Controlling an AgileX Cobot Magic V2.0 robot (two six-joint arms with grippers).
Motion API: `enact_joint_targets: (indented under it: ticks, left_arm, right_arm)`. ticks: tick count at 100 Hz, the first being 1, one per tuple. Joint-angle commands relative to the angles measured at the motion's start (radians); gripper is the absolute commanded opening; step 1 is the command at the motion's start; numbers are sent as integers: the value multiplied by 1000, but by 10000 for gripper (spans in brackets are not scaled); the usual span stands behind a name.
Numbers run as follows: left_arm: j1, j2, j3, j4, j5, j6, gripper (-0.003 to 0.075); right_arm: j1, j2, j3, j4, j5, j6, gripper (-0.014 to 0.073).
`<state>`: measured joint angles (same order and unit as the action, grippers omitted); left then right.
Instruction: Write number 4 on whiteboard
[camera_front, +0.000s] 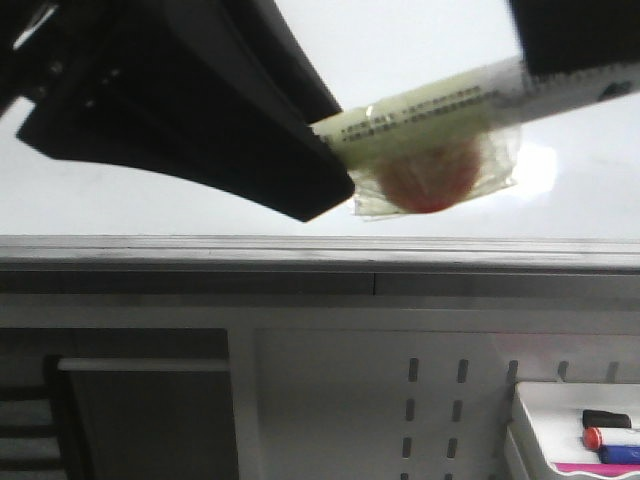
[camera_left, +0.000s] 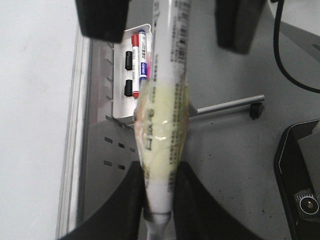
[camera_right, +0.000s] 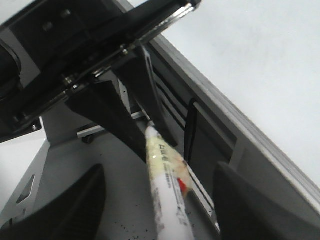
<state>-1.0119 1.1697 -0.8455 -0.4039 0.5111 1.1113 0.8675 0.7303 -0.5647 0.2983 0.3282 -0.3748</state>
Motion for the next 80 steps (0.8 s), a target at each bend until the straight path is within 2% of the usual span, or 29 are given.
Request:
enact_joint_targets:
  ticks: [1,17,35,45,67,80]
  left_arm:
    - [-7,-23,-33,-17,-70,-2,-20]
    - [-7,-23,-33,-19,-70,-2,-20]
    - [-7,-23,-33,-19,-70,-2,-20]
    - [-7,-23,-33,-19,-72,-2,-20]
    - [-7,-23,-33,-21,-74,-2,-20]
    - [-7,-23,-33,-21,-82,-2,-20]
  right_arm:
    - [19,49,-52,9,-73,-13,416]
    - [31,116,-54,1,-78,-13,415]
    - [31,128,-54,1,-152,-13,396]
    - [31,128,-54,1,-148,-13,288]
    - [31,131,-54,-14,-132,-13,-74]
    - [31,131,-54,-24,-118,-13,-66]
